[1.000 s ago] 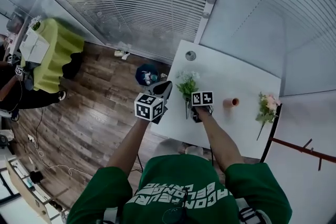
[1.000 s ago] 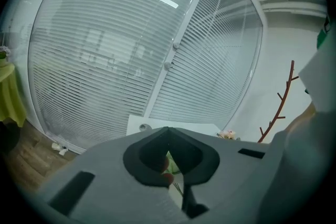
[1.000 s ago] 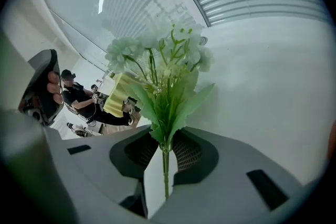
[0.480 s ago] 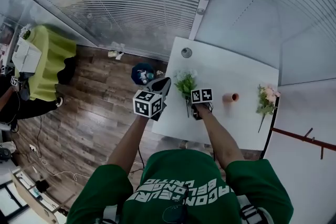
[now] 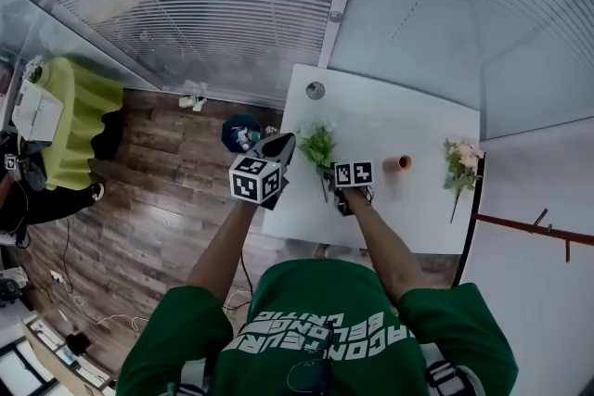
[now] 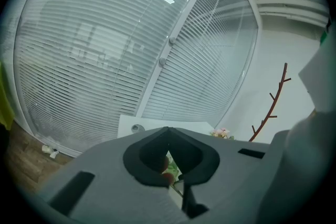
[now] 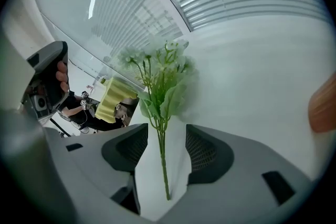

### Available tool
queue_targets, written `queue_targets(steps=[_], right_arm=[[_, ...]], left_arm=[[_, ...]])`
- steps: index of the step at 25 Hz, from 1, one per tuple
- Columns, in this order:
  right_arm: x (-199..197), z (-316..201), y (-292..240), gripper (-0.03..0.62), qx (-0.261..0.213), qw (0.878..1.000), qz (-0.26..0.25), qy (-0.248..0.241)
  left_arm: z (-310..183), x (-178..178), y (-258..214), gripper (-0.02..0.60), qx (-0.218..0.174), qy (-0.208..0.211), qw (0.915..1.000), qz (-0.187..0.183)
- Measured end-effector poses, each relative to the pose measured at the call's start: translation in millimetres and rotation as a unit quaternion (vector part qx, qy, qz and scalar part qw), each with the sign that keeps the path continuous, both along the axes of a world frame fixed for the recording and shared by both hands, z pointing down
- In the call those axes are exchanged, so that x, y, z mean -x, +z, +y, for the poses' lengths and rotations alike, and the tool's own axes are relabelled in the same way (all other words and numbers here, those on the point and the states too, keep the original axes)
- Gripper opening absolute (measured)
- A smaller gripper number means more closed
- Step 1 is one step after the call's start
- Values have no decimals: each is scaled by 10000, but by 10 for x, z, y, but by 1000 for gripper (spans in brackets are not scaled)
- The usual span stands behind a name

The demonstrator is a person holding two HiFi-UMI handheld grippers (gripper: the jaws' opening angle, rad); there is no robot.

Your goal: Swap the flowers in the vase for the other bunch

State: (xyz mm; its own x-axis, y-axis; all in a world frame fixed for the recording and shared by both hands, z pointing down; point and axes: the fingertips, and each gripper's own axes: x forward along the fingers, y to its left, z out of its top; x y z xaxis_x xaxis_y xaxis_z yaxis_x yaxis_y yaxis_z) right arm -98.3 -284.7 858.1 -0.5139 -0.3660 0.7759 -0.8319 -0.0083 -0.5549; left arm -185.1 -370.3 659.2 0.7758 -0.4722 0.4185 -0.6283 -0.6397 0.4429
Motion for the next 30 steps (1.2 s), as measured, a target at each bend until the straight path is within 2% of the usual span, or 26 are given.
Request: queue_targets(steps=[4,10,16,20,24,30], right_arm=[[-144,-37,-243,210,-287,9994,162,68],[-463,-137,-927,210,-1181,9919,442,174],[-986,-166,-1807,203,-2416,9641,1073,259],[-1380,-109,-2257,114,-3011,9416,1441,438],[-1835,108,-2564,26,-3346,9251,1692,608],[-2480,405,-2868,14,-3584,9135,1744,810]], left_arm=[[19,-53,-51,2,-30,69,10000,61],[111,-328,-184,2,-146,286,9993,172],[241,-755,-420,2,-367,458,9980,247],[284,-1006,-535,2,-525,475,9972,235],[428,-1324,-681,2,-652,457,9965,241],[639,-1909,-906,2,-850,613,9942,230]])
